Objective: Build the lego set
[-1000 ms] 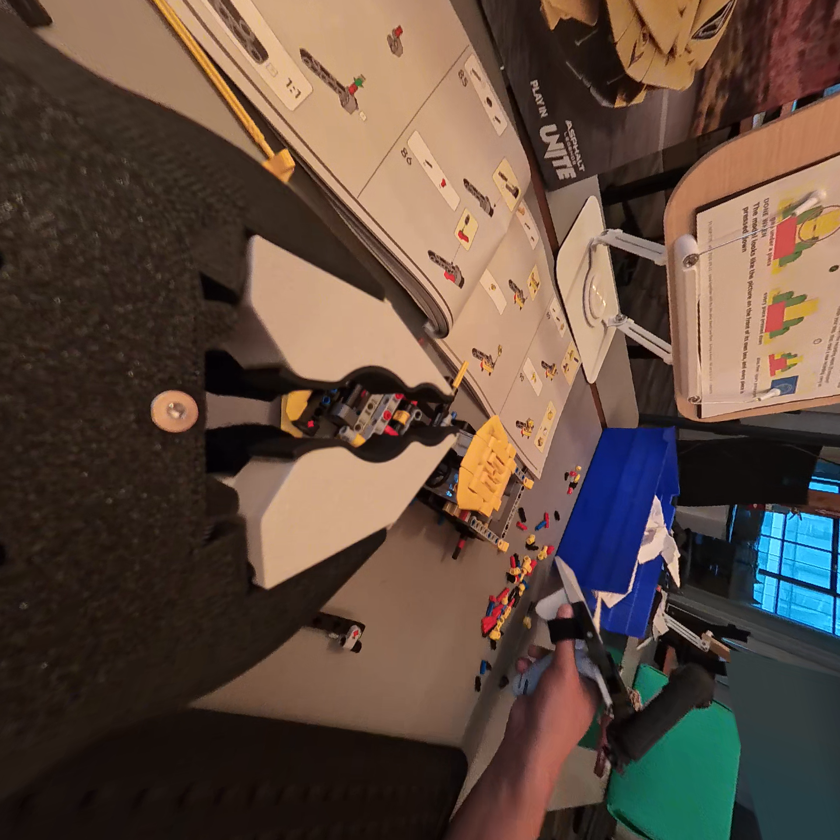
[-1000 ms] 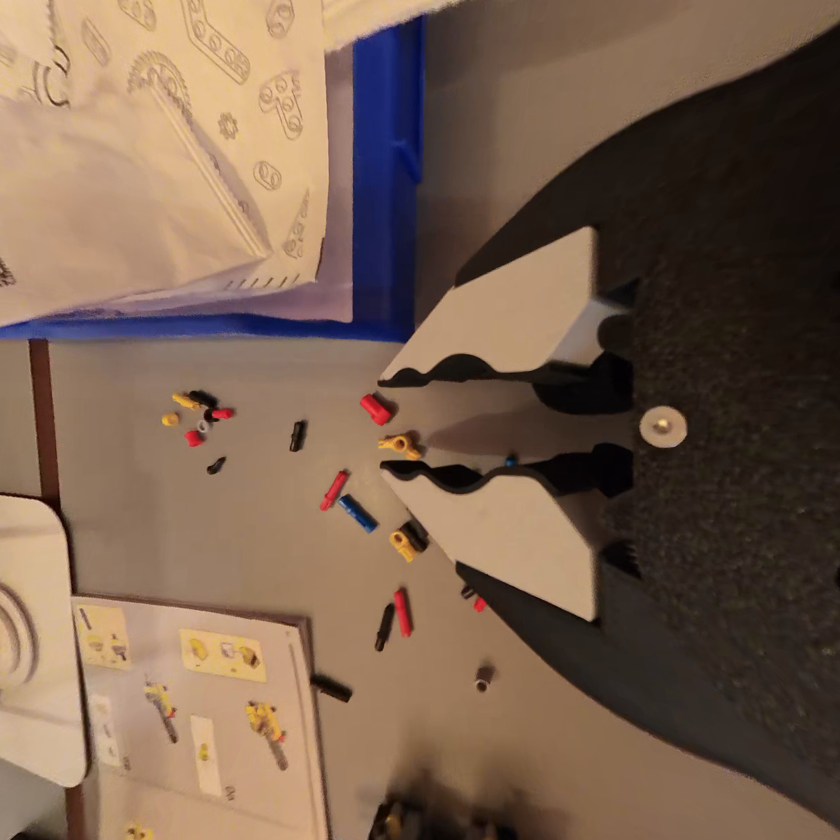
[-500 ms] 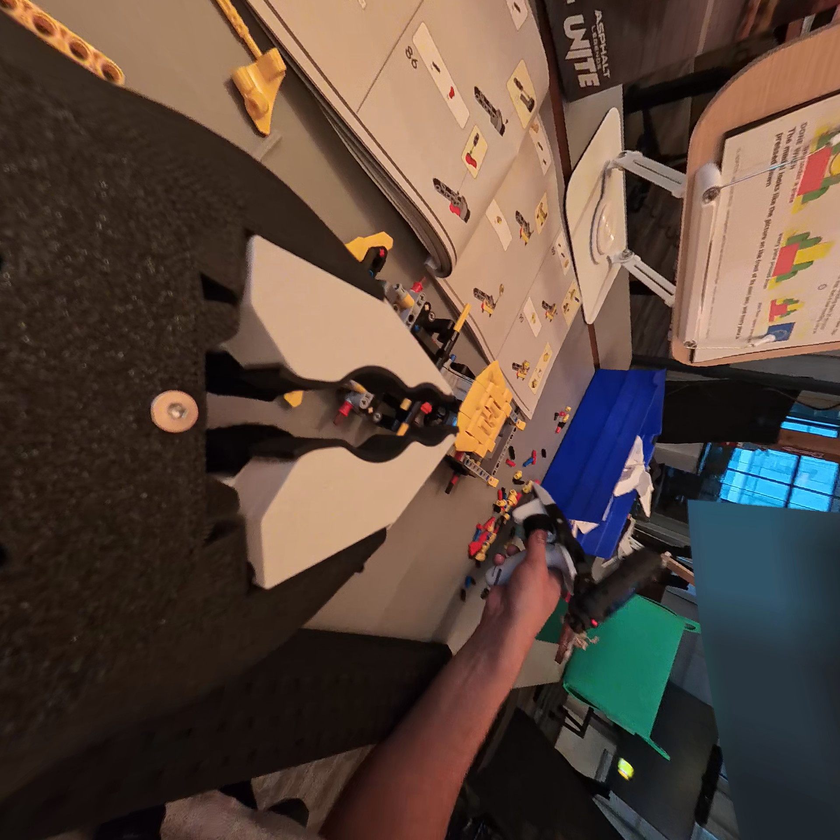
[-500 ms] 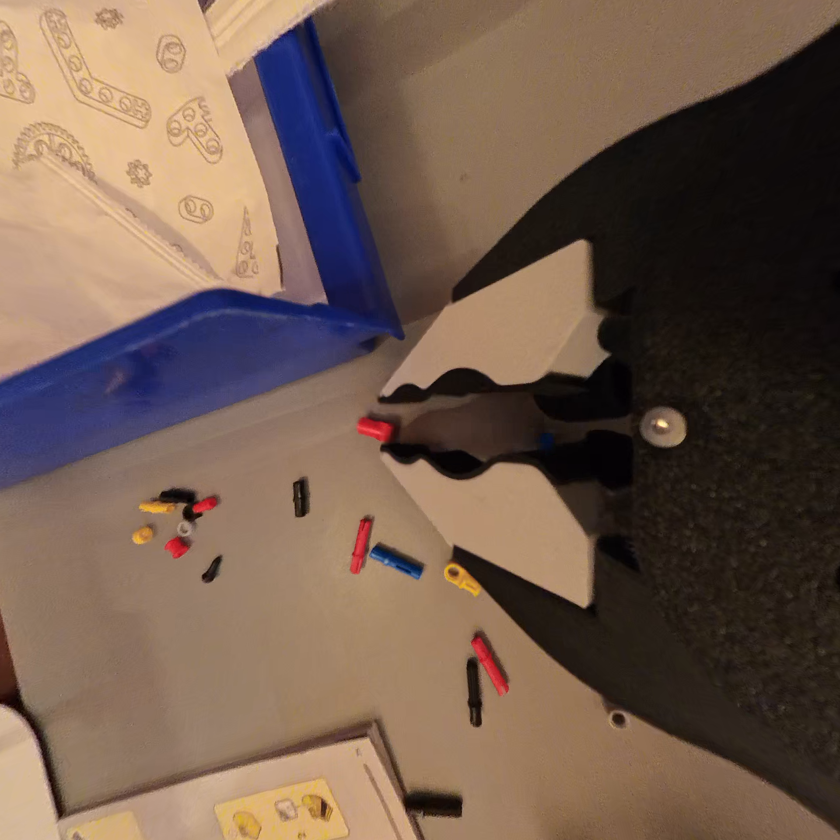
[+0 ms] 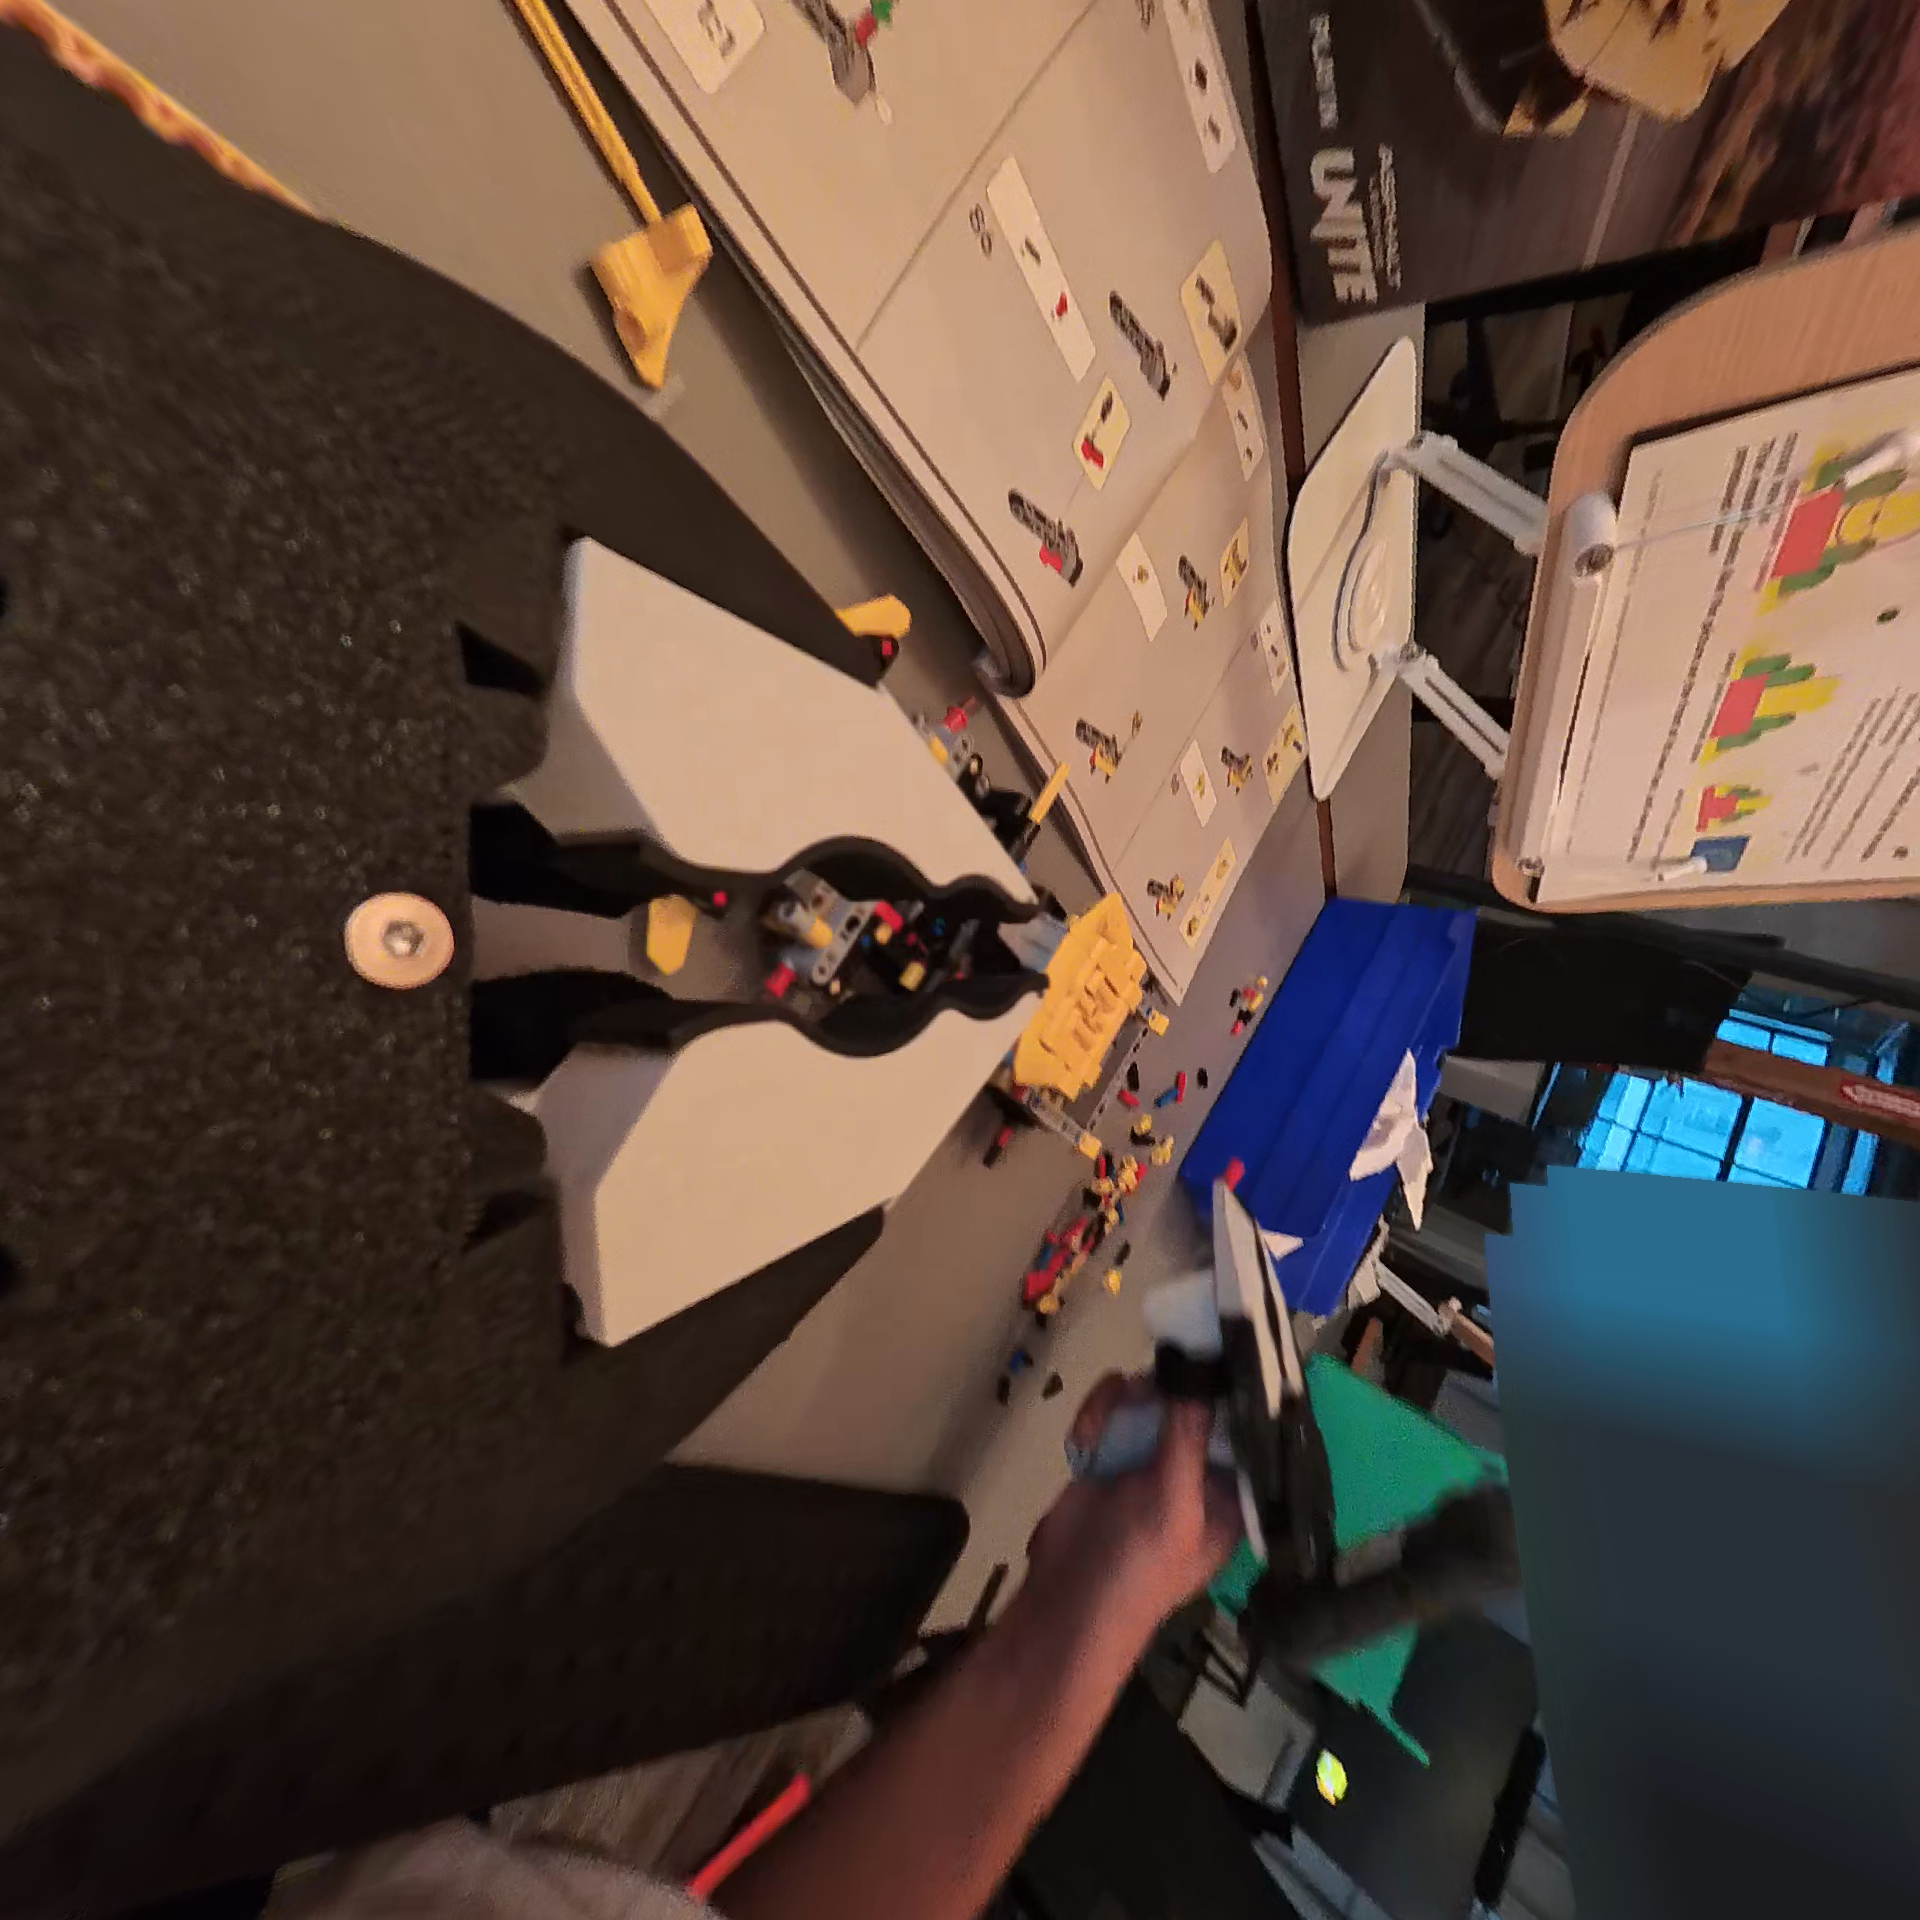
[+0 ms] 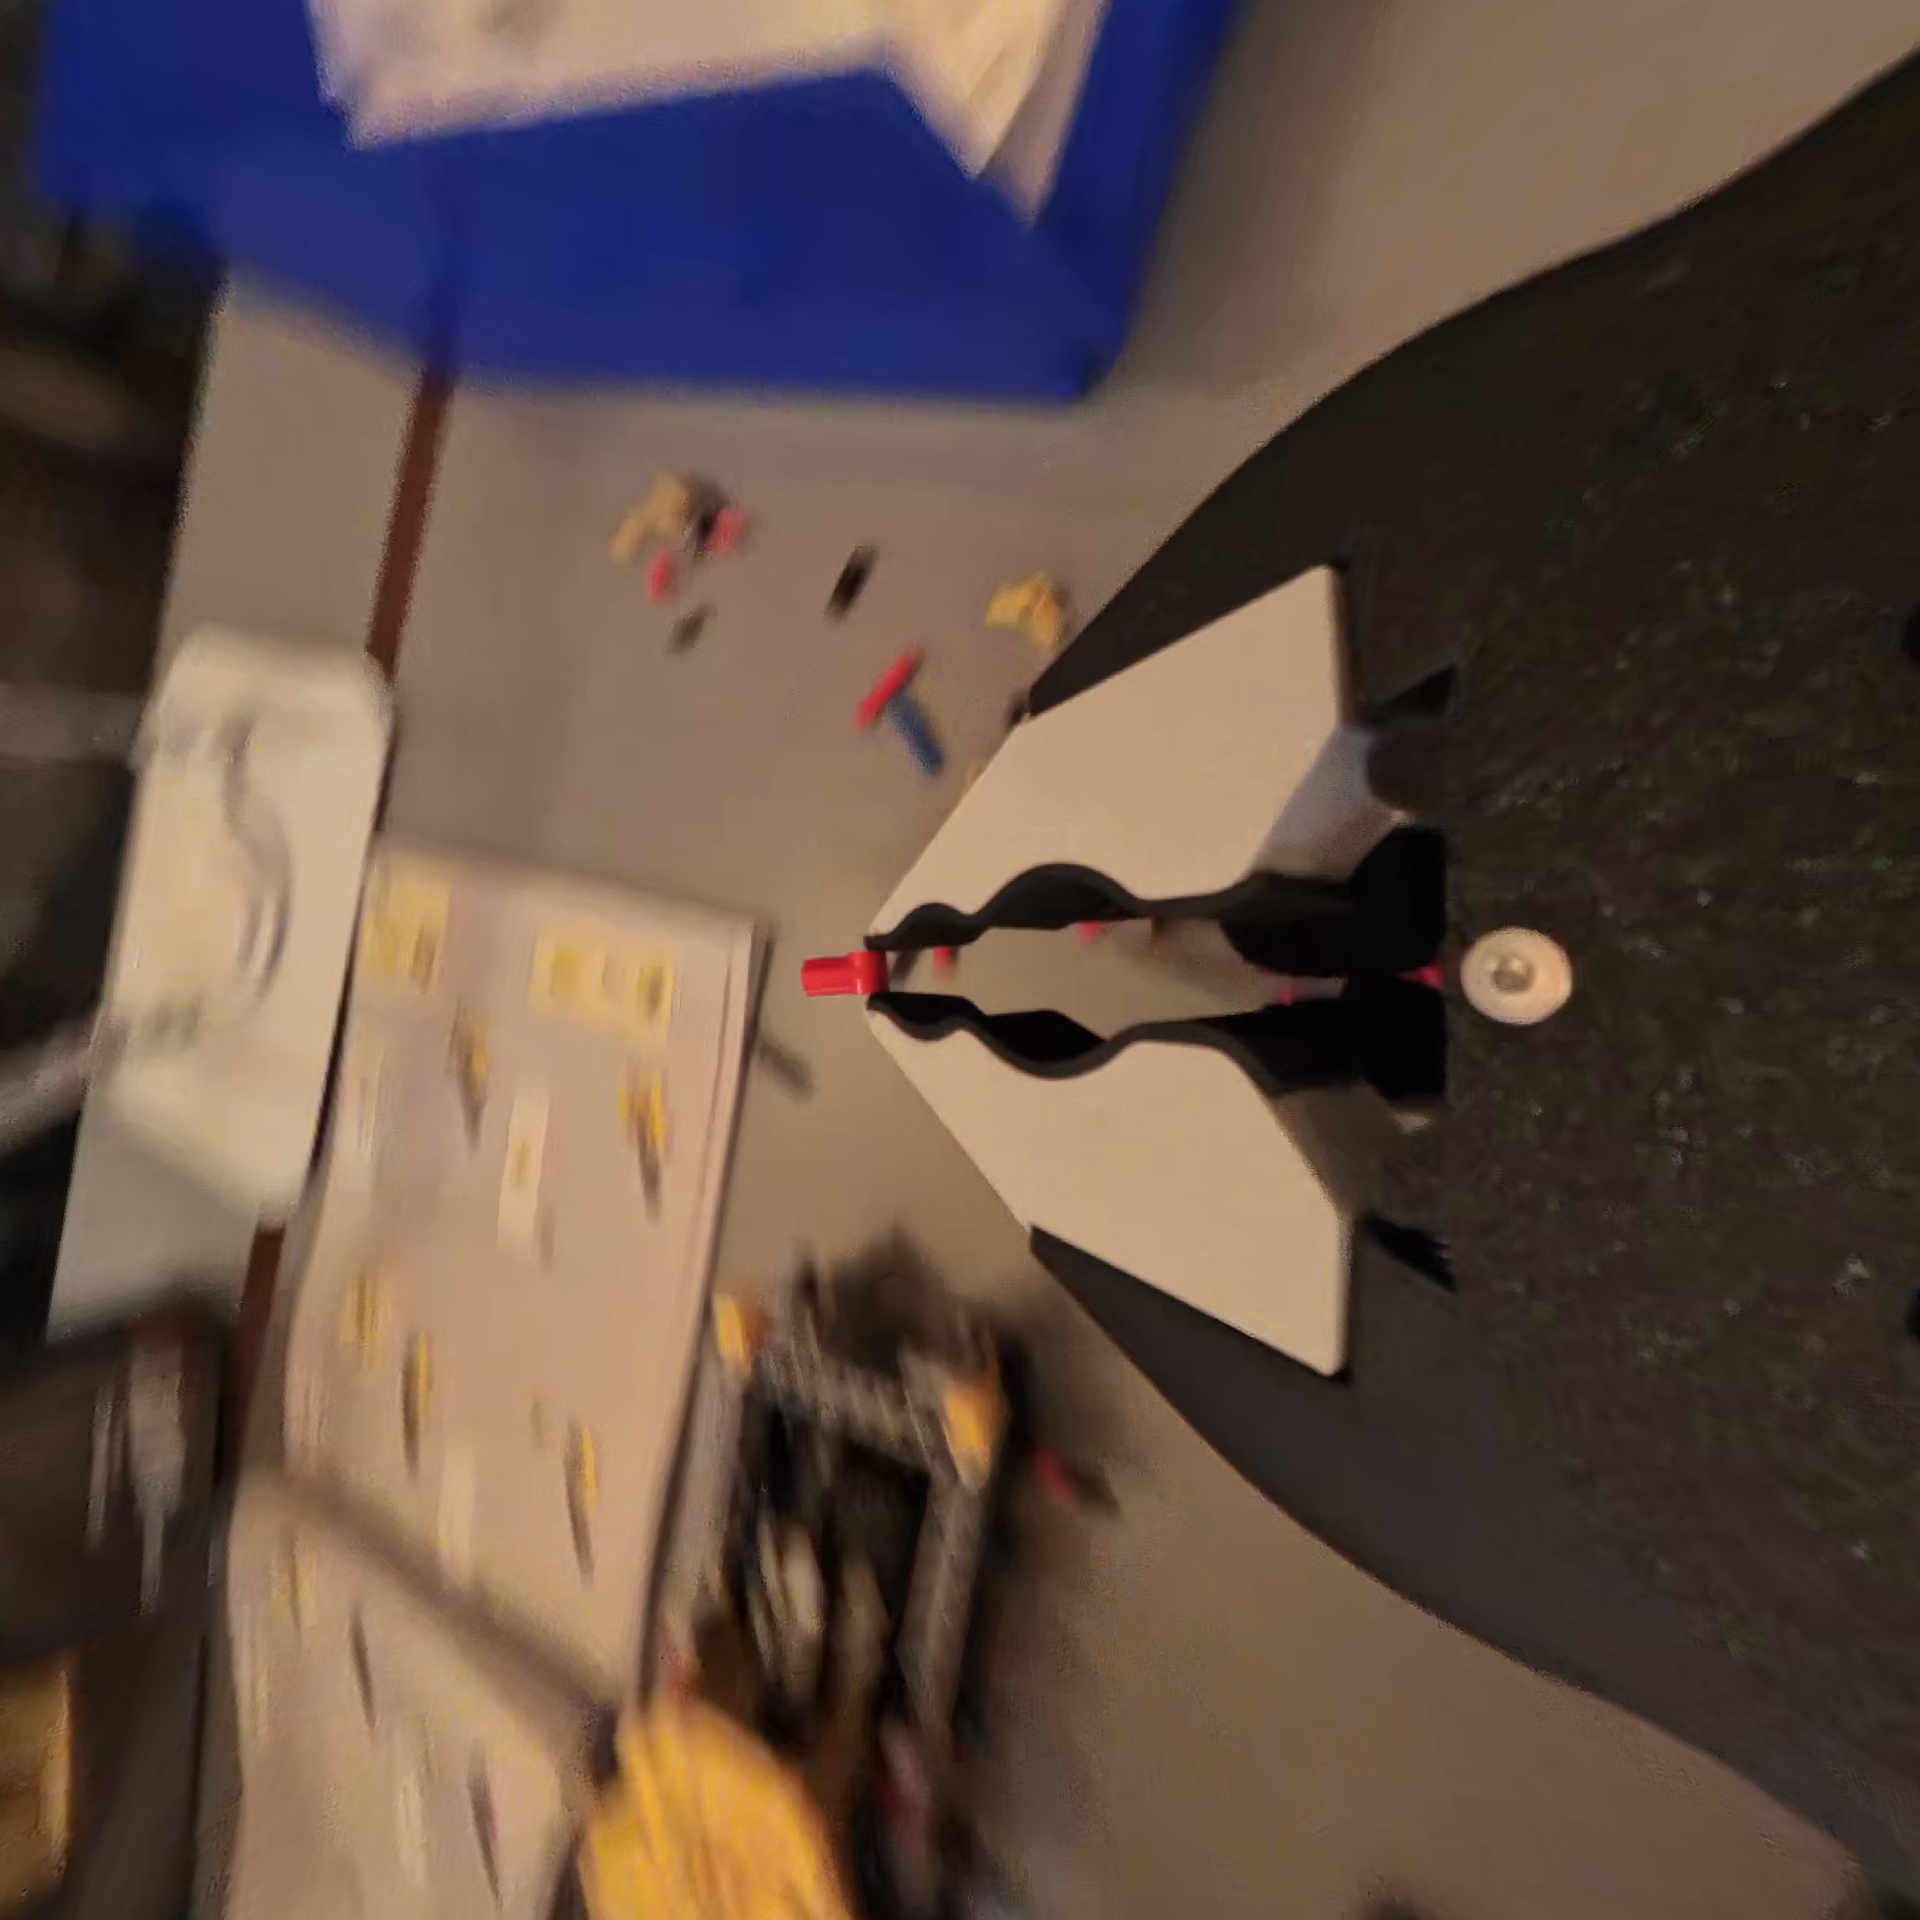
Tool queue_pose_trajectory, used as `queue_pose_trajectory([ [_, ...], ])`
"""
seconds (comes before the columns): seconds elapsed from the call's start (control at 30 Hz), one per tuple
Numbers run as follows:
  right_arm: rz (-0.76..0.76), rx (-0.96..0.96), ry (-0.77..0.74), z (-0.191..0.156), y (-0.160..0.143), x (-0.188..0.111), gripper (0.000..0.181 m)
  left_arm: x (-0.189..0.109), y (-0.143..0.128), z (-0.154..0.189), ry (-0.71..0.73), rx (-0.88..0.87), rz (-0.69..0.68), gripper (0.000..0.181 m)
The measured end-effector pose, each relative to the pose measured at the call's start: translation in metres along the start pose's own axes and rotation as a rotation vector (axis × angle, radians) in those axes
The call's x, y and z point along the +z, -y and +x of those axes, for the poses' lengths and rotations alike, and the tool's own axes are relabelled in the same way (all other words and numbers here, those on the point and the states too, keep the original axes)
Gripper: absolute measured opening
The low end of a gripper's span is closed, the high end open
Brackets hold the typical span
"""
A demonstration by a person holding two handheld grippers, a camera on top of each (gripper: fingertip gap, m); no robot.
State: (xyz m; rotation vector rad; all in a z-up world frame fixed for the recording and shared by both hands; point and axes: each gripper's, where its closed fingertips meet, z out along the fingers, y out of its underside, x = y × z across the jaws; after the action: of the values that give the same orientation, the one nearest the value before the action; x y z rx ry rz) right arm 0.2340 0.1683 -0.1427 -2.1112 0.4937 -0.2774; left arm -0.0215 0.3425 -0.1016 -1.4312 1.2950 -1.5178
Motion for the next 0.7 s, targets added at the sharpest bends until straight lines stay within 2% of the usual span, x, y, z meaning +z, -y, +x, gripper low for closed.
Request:
queue_pose_trajectory([
  [0.03, 0.022, -0.086, 0.129, -0.033, 0.003, -0.009, 0.007, -0.001, -0.002, -0.004, 0.025, 0.012, -0.009, 0.009],
  [0.1, 0.002, -0.232, 0.423, -0.103, -0.010, -0.034, 0.007, -0.002, -0.010, -0.013, 0.076, 0.011, -0.048, 0.009],
  [0.2, -0.146, -0.322, 0.698, -0.166, -0.052, -0.059, 0.007, 0.000, -0.020, -0.016, 0.085, -0.022, -0.091, 0.009],
  [0.3, -0.303, -0.362, 0.695, -0.176, -0.084, -0.054, 0.007, 0.001, -0.026, -0.018, 0.100, -0.026, -0.119, 0.009],
  [0.4, -0.244, -0.406, 0.588, -0.168, -0.084, -0.038, 0.007, 0.001, -0.026, -0.019, 0.099, -0.035, -0.123, 0.009],
  [0.7, -0.285, -0.438, 0.557, -0.169, -0.096, -0.026, 0.007, 0.001, -0.028, -0.014, 0.044, -0.094, -0.123, 0.010],
])
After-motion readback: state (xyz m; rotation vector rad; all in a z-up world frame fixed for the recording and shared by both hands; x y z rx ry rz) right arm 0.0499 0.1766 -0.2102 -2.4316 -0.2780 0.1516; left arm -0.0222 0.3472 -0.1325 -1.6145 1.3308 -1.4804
